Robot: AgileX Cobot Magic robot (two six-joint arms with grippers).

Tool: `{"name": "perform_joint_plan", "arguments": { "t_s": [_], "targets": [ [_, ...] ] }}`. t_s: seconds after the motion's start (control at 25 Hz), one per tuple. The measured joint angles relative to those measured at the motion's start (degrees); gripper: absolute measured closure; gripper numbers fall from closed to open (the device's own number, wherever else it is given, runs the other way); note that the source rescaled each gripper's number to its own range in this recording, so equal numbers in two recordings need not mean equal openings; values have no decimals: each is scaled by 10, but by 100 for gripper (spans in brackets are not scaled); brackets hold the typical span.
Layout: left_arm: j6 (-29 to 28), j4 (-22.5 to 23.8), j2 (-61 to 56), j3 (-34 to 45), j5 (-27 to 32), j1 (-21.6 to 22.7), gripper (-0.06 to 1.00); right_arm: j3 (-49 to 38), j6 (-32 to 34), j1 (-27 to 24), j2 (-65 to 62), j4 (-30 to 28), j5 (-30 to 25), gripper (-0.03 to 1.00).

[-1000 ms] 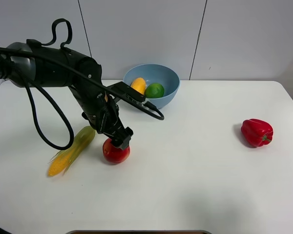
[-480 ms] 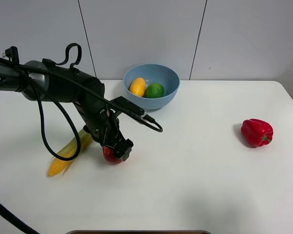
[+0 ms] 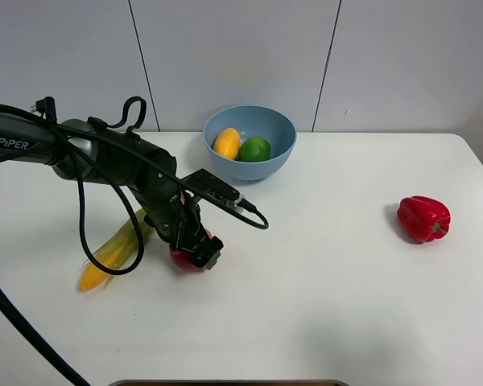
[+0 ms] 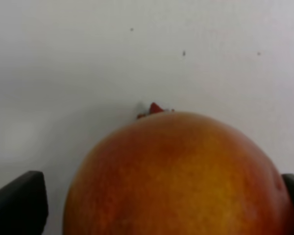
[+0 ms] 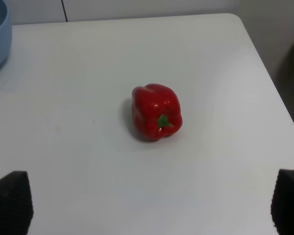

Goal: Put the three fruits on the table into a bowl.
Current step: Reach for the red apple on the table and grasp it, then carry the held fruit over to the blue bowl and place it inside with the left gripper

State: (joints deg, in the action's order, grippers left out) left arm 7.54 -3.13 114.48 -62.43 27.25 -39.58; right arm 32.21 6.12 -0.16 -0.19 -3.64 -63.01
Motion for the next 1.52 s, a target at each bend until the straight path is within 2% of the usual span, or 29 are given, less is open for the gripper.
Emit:
{"name": "perform_joint_plan", "arguments": {
  "t_s": [0.4,0.48,0.52,0.56,0.68,1.24,1.52],
  "targets": [
    [-2,0,19,0,-18,0,18,0,0,0,0,0,0,-3],
    [-2,0,20,0,-18,0,24,0,0,0,0,0,0,-3],
    [-2,0,20,0,-18,0,32,0,0,0,0,0,0,-3],
    [-2,0,20,0,-19,0,44,0,0,0,0,0,0,-3],
    [-2,0,20,0,-22,0,94,0,0,0,0,0,0,-3],
    [-2,4,15,0,-27,0,94,0,0,0,0,0,0,-3],
    [-8,17,-76,0,-29,0,94,0,0,0,0,0,0,-3]
  ]
}}
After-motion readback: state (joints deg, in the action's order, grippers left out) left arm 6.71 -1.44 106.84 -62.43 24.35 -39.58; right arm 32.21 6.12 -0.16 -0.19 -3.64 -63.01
